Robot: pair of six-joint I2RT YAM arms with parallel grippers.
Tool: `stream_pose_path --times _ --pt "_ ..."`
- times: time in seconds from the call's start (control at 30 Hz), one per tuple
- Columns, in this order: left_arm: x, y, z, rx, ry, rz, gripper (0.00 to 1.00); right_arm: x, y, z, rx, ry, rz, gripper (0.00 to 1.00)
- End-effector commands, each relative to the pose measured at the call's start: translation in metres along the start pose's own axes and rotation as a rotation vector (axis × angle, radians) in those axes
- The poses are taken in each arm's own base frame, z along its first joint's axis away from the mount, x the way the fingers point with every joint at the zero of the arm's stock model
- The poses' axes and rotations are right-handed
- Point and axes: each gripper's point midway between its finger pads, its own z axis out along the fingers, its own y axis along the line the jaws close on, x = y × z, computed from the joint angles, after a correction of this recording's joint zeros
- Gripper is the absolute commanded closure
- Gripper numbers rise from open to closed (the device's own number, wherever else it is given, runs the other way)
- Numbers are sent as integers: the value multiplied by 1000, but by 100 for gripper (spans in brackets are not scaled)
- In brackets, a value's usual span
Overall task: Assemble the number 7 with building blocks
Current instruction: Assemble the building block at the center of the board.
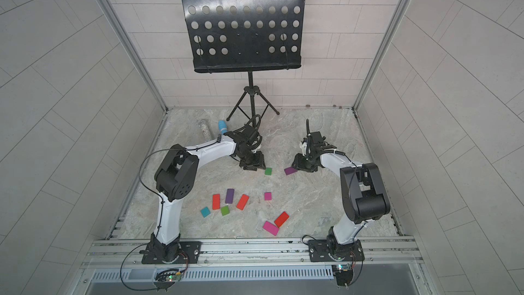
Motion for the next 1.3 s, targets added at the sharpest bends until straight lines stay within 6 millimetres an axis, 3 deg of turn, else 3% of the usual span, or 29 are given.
stream_pose_path --times 0.0,0.57,1.27 --pt "0 -5 3 14 13 3 49 0 2 6 -9 3 4 56" --pt "-3 -10 12 46 22 -23 52 10 0 19 -4 29 35 61" --pt "-3 -16 18 60 31 -37 57 22 15 23 -55 38 112 64"
